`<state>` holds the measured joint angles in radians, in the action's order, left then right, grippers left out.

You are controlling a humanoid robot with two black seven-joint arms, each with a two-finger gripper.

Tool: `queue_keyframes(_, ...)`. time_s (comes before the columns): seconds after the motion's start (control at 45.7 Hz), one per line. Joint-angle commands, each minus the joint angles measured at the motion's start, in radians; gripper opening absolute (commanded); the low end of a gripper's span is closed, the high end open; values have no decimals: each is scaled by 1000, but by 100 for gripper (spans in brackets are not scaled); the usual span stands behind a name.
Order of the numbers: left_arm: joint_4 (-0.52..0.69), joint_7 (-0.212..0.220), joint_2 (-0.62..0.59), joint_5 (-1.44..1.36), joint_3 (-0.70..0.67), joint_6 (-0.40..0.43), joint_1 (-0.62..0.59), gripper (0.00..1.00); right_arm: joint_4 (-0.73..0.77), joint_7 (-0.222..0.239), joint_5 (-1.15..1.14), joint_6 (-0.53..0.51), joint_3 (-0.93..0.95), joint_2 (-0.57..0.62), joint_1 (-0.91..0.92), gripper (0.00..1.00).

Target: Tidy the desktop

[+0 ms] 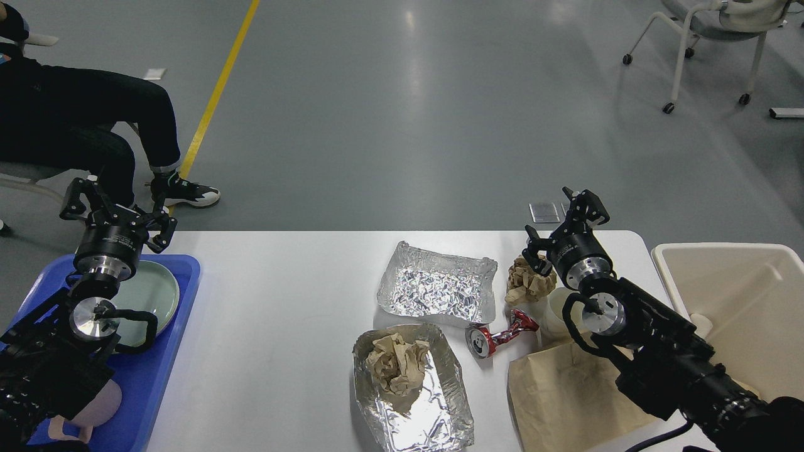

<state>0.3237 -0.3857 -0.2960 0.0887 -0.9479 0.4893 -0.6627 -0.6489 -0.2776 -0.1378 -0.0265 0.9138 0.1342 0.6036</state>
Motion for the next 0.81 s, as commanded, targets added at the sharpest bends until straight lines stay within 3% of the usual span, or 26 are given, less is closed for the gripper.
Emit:
queue_keyframes(0.0,0,1,0,-1,0,0,0,97,5,0,0,0,-1,10,-1,100)
queue_keyframes(0.788,0,-1,0,0,0,0,0,97,6,-9,52,-6,-12,107,1,100)
